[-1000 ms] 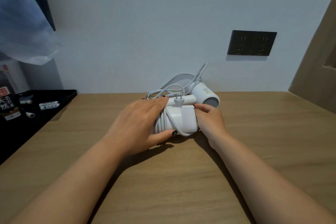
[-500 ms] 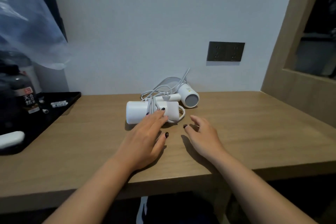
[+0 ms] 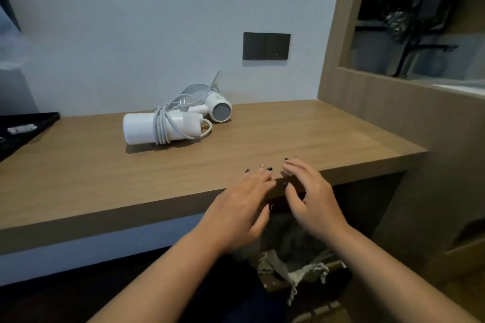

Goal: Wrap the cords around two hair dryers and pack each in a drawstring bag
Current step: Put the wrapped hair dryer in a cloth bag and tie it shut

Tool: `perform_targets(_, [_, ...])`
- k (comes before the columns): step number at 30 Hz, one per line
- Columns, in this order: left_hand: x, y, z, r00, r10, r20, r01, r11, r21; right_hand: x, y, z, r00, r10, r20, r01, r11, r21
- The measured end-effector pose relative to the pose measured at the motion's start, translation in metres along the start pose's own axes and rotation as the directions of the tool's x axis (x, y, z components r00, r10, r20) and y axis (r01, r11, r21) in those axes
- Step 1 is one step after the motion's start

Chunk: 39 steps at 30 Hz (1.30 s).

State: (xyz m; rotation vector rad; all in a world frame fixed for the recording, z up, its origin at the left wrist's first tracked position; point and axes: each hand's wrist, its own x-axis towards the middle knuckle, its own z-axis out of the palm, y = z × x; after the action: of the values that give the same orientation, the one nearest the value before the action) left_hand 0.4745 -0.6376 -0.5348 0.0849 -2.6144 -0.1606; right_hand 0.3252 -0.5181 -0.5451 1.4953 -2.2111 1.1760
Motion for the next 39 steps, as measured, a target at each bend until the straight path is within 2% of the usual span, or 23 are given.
perform_targets(4, [0.003, 0.02, 0.038, 0.989, 0.136, 0.053, -0.134, 0.99, -0.035, -0.039, 0.037, -0.013, 0.998, -0.033, -0.06, 0.029, 0.998, -0.063])
perform_targets(6, [0.0, 0.026, 0.061, 0.984, 0.156, 0.086, -0.15, 0.986, -0.07, -0.057, 0.06, -0.011, 0.999, -0.019, -0.051, 0.014, 0.995, -0.103])
perform_targets(10, [-0.004, 0.034, 0.106, 0.978, 0.088, 0.188, -0.06, 0.987, -0.151, -0.091, 0.11, 0.003, 0.99, 0.14, 0.014, -0.137, 0.983, -0.123])
perform_targets(13, [-0.004, 0.04, 0.138, 0.953, -0.017, 0.302, 0.088, 0.971, -0.222, -0.112, 0.14, 0.019, 0.961, 0.27, 0.069, -0.257, 0.955, -0.148])
perform_targets(16, [-0.005, 0.043, 0.18, 0.874, -0.163, 0.457, 0.297, 0.925, -0.238, -0.127, 0.167, 0.035, 0.917, 0.379, 0.122, -0.357, 0.919, -0.169])
perform_targets(19, [-0.007, 0.046, 0.223, 0.746, -0.283, 0.602, 0.491, 0.845, -0.211, -0.136, 0.188, 0.047, 0.887, 0.441, 0.138, -0.415, 0.892, -0.18])
perform_targets(23, [-0.015, 0.044, 0.266, 0.608, -0.369, 0.703, 0.624, 0.77, -0.136, -0.144, 0.209, 0.061, 0.834, 0.524, 0.173, -0.503, 0.851, -0.153])
perform_targets(25, [-0.014, 0.044, 0.279, 0.585, -0.4, 0.706, 0.638, 0.764, -0.096, -0.149, 0.217, 0.067, 0.799, 0.568, 0.198, -0.555, 0.823, -0.122])
perform_targets(27, [-0.012, 0.045, 0.29, 0.591, -0.424, 0.686, 0.629, 0.775, -0.063, -0.154, 0.222, 0.074, 0.771, 0.602, 0.208, -0.595, 0.797, -0.101])
perform_targets(31, [-0.014, 0.047, 0.309, 0.558, -0.465, 0.687, 0.61, 0.792, 0.04, -0.159, 0.229, 0.082, 0.737, 0.639, 0.218, -0.635, 0.766, -0.098])
perform_targets(37, [-0.009, 0.043, 0.319, 0.624, -0.552, 0.554, 0.544, 0.815, 0.199, -0.165, 0.232, 0.086, 0.682, 0.686, 0.252, -0.694, 0.717, -0.072])
perform_targets(39, [-0.006, 0.035, 0.321, 0.609, -0.588, 0.532, 0.565, 0.793, 0.229, -0.166, 0.232, 0.085, 0.674, 0.685, 0.276, -0.696, 0.714, -0.074])
